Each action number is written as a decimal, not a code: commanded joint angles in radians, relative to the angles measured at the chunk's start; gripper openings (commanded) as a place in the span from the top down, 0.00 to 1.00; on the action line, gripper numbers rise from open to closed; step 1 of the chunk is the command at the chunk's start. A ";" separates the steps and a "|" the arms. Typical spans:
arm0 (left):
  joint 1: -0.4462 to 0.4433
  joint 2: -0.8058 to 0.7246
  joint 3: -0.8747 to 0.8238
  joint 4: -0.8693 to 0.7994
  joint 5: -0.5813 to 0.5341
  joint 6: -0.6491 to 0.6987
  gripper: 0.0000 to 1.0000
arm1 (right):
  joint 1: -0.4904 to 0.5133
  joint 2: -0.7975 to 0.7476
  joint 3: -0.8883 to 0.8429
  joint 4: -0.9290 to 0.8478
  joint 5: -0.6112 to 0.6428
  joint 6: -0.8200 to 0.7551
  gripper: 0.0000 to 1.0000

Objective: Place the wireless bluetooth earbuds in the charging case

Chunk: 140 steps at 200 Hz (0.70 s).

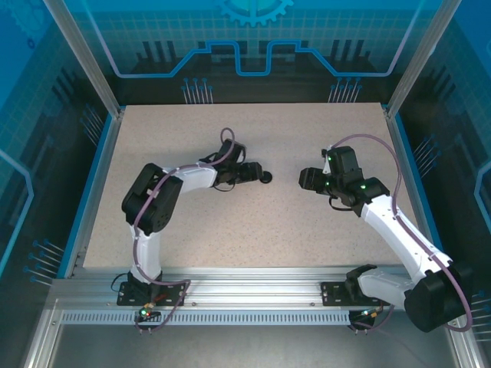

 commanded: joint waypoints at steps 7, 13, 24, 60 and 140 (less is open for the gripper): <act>0.029 -0.107 -0.047 -0.030 -0.043 0.063 0.22 | -0.011 -0.009 0.032 -0.018 0.014 -0.013 0.39; 0.030 -0.127 -0.054 -0.033 -0.050 0.075 0.18 | -0.012 -0.008 0.031 -0.019 0.016 -0.014 0.39; 0.030 -0.164 -0.064 -0.034 -0.062 0.104 0.16 | -0.013 -0.005 0.032 -0.022 0.018 -0.017 0.38; 0.029 -0.309 -0.077 -0.049 -0.101 0.186 0.01 | -0.020 -0.011 0.042 -0.038 0.041 -0.039 0.36; 0.029 -0.701 -0.403 0.335 -0.264 0.437 0.01 | -0.071 -0.024 0.058 -0.070 0.135 -0.088 0.04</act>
